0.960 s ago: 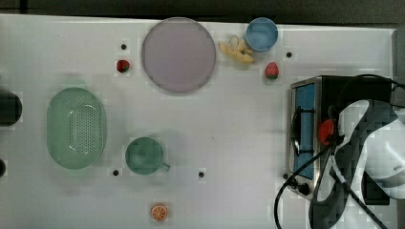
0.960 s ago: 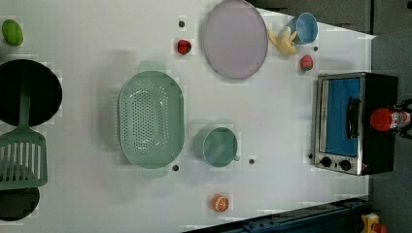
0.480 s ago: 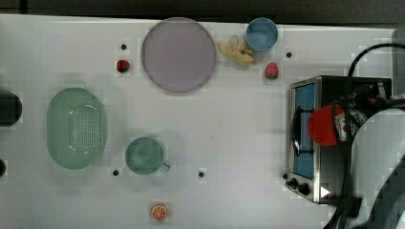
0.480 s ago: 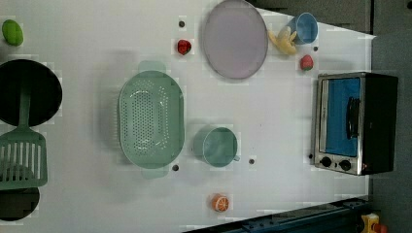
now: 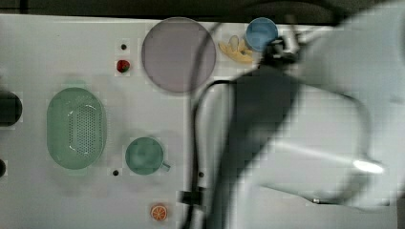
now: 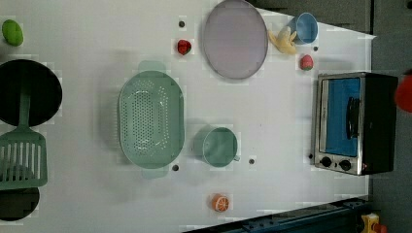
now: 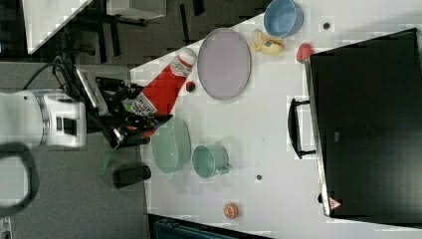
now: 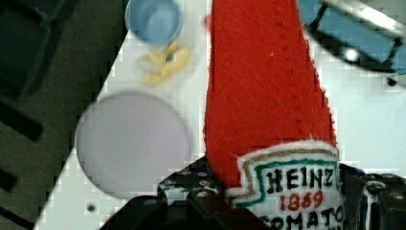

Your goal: Pick Ketchup from oven and place it on table.

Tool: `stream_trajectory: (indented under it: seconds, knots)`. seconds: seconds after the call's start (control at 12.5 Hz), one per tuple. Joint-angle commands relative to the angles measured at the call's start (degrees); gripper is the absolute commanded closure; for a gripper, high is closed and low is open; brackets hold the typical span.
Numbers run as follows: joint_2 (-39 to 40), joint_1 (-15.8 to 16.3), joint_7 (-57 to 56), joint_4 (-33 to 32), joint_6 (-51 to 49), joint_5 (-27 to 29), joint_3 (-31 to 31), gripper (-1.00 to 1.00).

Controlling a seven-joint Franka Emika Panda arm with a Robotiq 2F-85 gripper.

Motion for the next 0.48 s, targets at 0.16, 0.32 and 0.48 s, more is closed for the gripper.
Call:
stream_trajectory:
  seconds: [0.16,0.32,0.48]
  knots:
    - [-0.23,0.06,0.4,-9.57,3.87,-3.45,5.59,-0.21]
    - [0.29,0.07,0.4,-19.62,12.2,-4.28,6.55,-0.21]
    - [1.67,0.03,0.41,-25.64,19.35,-4.28,6.4,-0.21]
